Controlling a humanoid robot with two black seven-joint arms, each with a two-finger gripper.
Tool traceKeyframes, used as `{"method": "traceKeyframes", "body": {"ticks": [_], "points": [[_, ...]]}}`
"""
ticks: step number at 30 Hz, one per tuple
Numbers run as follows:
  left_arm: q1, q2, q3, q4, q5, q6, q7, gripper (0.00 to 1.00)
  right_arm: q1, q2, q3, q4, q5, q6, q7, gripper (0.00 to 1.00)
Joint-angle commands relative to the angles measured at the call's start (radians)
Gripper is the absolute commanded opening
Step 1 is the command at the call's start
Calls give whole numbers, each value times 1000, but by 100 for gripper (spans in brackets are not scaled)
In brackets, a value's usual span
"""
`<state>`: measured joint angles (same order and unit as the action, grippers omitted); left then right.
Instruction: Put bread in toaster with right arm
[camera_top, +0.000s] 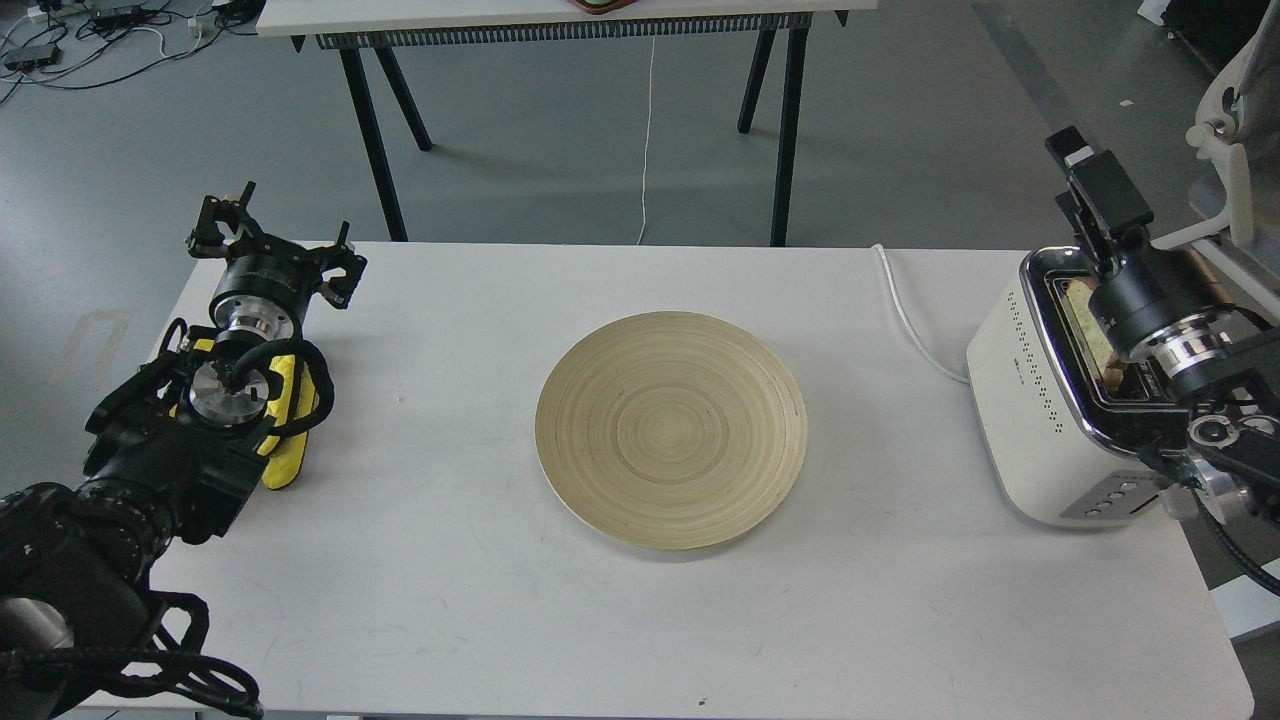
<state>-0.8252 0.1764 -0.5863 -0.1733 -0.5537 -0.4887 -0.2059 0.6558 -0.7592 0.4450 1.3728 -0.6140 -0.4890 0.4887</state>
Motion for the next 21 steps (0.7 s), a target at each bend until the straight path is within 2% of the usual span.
{"method": "traceKeyframes", "body": {"ticks": [1,6,13,21], "points": [[0,0,-1,0,1,0,-1,100,-8,134,58,-23,141,0,0,98],[0,0,-1,0,0,0,0,100,-22,297,95,-167,301,176,0,98],[0,0,-1,0,0,0,0,100,-100,484,293,-388,362,481,0,98],[0,0,-1,0,0,0,0,100,-102,532,328,-436,364,471,0,98]]}}
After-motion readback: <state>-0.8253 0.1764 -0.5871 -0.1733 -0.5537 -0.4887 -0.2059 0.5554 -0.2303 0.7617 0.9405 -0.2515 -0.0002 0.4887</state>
